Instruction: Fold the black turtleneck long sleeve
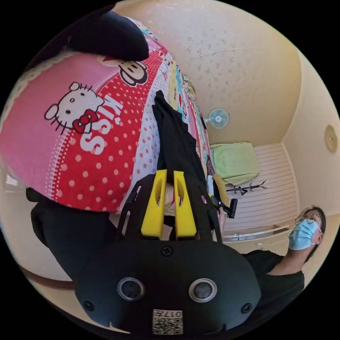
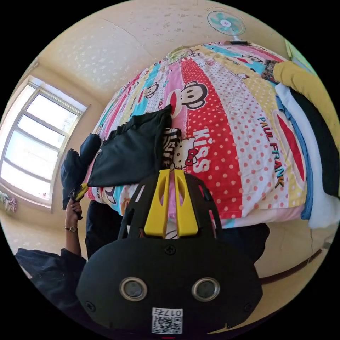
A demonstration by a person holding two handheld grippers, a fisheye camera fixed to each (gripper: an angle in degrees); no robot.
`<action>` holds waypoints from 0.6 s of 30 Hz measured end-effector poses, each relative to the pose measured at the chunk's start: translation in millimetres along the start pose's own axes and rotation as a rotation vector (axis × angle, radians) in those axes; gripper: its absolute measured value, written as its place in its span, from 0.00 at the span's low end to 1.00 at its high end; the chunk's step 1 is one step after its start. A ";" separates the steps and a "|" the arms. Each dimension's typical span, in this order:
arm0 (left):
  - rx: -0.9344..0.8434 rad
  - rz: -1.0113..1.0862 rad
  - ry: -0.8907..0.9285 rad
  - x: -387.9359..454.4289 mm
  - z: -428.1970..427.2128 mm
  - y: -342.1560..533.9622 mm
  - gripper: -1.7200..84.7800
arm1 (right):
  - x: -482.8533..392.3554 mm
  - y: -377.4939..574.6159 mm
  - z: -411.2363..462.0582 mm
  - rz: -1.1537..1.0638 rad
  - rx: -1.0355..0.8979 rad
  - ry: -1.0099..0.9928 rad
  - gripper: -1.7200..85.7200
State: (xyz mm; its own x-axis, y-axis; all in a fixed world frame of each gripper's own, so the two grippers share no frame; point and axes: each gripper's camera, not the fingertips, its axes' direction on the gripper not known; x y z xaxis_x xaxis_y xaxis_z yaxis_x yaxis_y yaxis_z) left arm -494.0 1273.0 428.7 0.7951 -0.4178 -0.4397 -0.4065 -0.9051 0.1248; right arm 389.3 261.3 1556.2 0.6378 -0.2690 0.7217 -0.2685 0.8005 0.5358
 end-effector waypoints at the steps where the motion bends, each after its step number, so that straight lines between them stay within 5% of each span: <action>1: 0.014 -0.012 0.016 -2.4 -0.7 3.9 0.15 | -7.0 3.1 -5.7 -0.011 0.028 0.044 0.09; 3: 0.058 -0.080 -0.038 -7.5 -0.4 16.5 0.22 | -42.8 13.3 -23.2 -0.042 0.178 0.226 0.10; 6: 0.090 -0.092 -0.036 -14.9 13.6 18.4 0.20 | -86.4 22.7 -9.5 -0.268 0.294 0.155 0.06; 11: 0.199 -0.102 0.174 -28.3 33.8 13.3 0.07 | -97.8 26.2 87.9 -0.337 0.052 0.240 0.03; 18: 0.034 0.216 0.045 110.1 112.6 -9.5 0.06 | -45.8 30.6 77.7 -0.249 0.070 -0.112 0.03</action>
State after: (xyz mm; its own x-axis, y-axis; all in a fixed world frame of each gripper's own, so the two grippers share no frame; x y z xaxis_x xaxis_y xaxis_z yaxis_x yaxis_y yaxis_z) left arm -453.3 1244.5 279.0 0.7071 -0.6051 -0.3659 -0.5836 -0.7915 0.1813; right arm 295.8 256.5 1573.6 0.6078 -0.5133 0.6060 -0.1653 0.6645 0.7287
